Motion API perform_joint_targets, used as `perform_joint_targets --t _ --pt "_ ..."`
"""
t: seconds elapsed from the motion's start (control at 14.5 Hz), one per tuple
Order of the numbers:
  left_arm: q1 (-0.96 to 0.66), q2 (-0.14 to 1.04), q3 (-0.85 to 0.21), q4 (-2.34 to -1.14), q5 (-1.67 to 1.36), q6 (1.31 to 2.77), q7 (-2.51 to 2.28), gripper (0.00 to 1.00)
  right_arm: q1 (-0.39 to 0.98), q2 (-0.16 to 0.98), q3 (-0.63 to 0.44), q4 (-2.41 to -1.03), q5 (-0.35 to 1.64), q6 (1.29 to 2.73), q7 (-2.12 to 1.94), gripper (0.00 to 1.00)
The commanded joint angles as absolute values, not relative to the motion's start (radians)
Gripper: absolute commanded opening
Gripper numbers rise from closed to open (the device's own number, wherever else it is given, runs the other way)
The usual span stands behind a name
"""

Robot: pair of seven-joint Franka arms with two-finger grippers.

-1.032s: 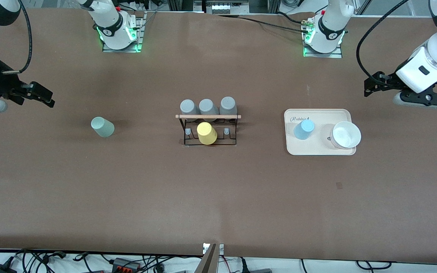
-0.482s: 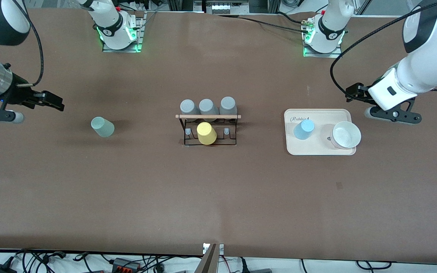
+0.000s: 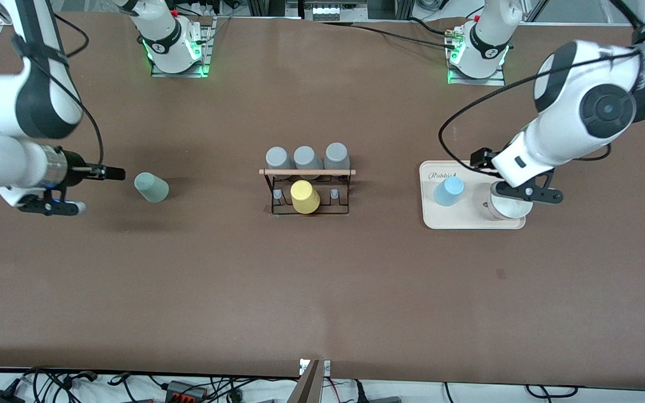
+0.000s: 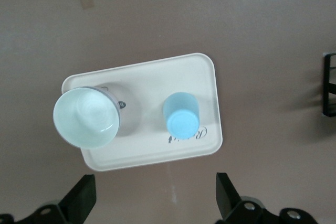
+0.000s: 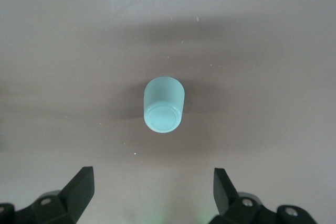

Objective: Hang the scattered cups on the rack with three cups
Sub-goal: 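Reach the left gripper to the blue cup while the right gripper reaches the green cup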

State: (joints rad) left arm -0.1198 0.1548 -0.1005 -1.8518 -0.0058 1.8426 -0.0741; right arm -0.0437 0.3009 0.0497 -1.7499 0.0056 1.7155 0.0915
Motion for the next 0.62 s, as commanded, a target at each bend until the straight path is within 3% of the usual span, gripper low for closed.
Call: perform_joint_targets --t 0.0,0.34,0.55 --pt "-0.117 0.132 -0.109 -2.0 0.002 2.006 -0.084 1.0 -0.046 0.307 0.054 -1.811 0.0 1.79 0.097 1.0" --pt "-0.118 0.167 -0.13 -2.215 0.003 2.329 -0.087 1.0 -0.048 0.293 0.055 -1.946 0.0 1.939 0.095 1.0" --pt "-0.121 0.196 -0.136 -2.249 0.003 2.42 -0.089 1.0 -0.055 0.266 0.054 -2.07 -0.002 2.076 0.077 1.0"
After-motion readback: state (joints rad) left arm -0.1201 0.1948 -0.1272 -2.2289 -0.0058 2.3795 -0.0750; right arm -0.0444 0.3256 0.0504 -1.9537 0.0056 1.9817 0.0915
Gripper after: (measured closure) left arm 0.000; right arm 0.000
